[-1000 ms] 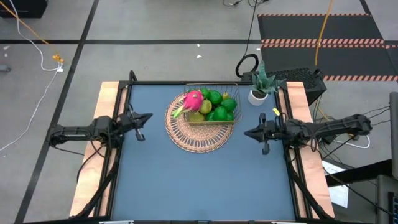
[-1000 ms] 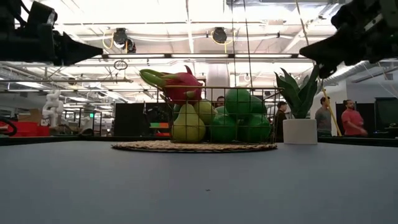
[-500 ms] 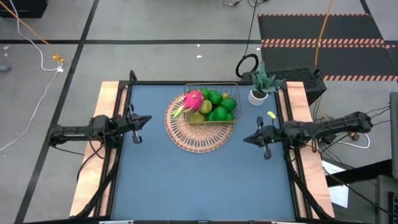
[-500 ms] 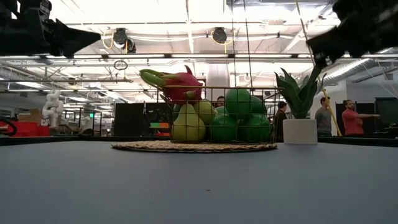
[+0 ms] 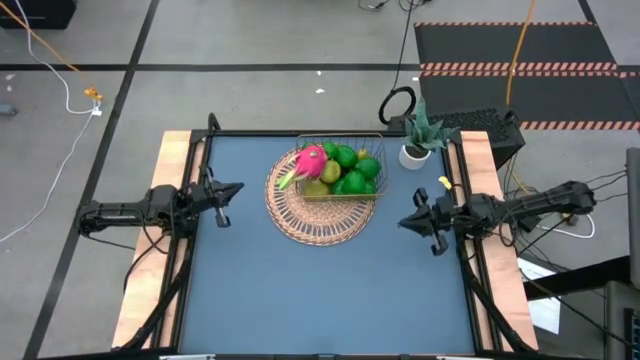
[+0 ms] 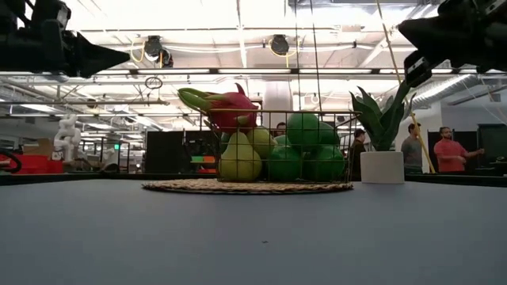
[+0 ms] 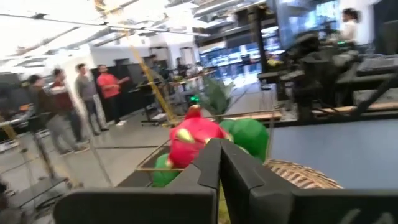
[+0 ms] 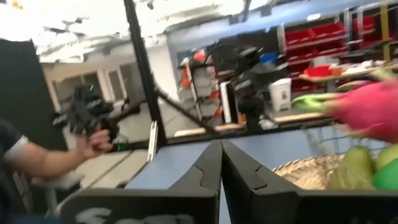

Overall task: Build produce basket
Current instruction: Return to Home Position

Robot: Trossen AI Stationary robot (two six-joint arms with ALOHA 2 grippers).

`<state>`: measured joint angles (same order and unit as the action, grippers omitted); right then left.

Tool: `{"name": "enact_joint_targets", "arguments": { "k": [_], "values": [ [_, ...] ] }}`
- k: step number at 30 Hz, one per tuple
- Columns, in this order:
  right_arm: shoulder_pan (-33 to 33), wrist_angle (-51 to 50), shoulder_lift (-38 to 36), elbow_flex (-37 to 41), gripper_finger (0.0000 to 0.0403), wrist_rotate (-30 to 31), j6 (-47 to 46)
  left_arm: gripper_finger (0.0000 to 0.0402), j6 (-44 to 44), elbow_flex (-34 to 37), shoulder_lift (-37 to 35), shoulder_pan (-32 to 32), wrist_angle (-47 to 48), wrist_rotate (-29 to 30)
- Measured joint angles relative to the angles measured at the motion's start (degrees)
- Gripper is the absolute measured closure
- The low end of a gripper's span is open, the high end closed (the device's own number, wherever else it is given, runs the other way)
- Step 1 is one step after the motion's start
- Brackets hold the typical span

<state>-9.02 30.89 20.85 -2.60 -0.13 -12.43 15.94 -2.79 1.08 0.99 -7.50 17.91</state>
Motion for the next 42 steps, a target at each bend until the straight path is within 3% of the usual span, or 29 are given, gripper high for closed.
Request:
{"name": "enact_joint_targets", "arguments": {
  "k": [3,10,16,18,20,23,30,32,37,42],
  "values": [
    [-1.3,0.5,2.2,0.0,0.0403,-0.1,1.5,0.0377,-2.1,0.0,0.0,0.0,0.4,3.2],
    [-1.9,-0.5,2.7,-0.1,0.0403,0.0,8.7,0.0358,-2.9,0.0,0.0,0.0,0.4,3.2],
    [-5.1,-1.1,12.0,-3.8,0.0403,0.0,5.7,0.0357,-3.0,0.0,0.0,0.0,0.4,3.2],
    [-6.5,-6.5,13.4,-8.3,0.0403,-0.1,7.4,0.0357,-2.9,0.0,0.0,0.0,0.4,3.2],
    [-7.7,-18.3,13.0,-13.9,0.0403,0.4,11.0,0.0357,-3.0,0.0,0.0,0.0,0.4,3.2],
    [-8.2,-28.6,12.4,-20.1,0.0403,4.7,13.2,0.0357,-3.6,0.0,0.0,0.0,0.4,3.2],
    [-7.5,-20.9,16.0,-17.9,0.0403,4.5,10.3,0.0357,-4.1,0.0,0.0,0.0,0.4,3.2],
    [-7.4,-23.6,17.1,-17.5,0.0403,5.0,10.4,0.0357,-4.1,0.0,0.0,0.0,0.4,3.2],
    [-6.6,-33.9,6.7,-17.5,0.0403,13.1,10.8,0.0357,-4.1,0.0,0.0,0.0,0.3,3.2],
    [-5.9,-28.0,-0.9,-15.1,0.0403,9.3,11.7,0.0357,-4.2,0.0,0.0,0.0,0.4,3.2]
  ]
}}
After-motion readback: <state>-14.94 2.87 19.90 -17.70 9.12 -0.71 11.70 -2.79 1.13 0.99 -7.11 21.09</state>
